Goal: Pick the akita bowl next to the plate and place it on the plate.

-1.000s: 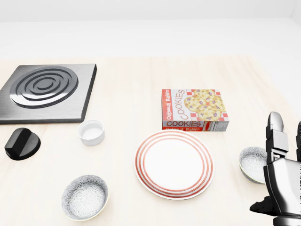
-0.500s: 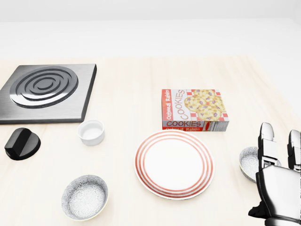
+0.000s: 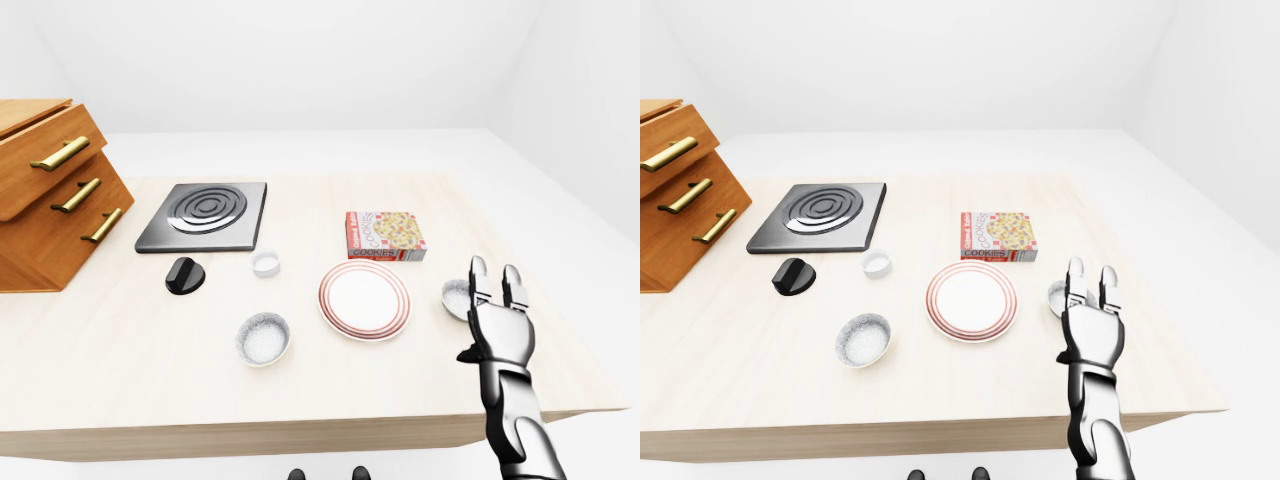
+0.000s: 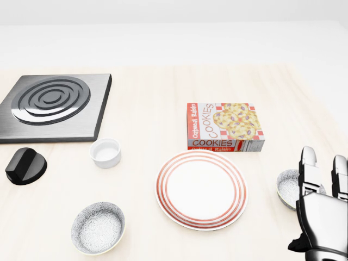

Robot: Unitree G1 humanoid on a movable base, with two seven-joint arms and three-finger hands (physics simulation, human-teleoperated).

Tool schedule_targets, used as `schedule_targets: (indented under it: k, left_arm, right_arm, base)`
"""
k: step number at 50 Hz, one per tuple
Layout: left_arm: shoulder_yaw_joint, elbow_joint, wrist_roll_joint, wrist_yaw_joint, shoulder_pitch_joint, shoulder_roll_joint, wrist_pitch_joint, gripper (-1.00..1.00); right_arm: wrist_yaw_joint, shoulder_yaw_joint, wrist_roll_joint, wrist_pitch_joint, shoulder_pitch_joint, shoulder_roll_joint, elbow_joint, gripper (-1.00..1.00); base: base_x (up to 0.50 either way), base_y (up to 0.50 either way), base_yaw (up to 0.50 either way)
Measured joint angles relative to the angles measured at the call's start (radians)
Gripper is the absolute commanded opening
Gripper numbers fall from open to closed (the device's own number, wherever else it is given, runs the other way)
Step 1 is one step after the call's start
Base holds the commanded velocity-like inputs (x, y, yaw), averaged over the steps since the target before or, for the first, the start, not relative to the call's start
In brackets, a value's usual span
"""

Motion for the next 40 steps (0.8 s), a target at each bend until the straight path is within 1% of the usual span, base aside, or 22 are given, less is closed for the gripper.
schedule_targets:
  k: [20,40]
  left_arm:
    - [-0.003,0.005,-0.002,0.002,-0.001,0.001,0.0,1.0]
    - [0.003,-0.005,-0.002,0.004,0.0,0.0,0.0,1.0]
  right_arm:
    - [-0.042,0.024,0.009,0.0,-0.065,-0.031,0.1,1.0]
    - [-0.083,0.03,0.023,-0.003,-0.109,-0.057,0.187,1.0]
  base:
    - [0.0,0.0,0.0]
    - [0.0,0.0,0.0]
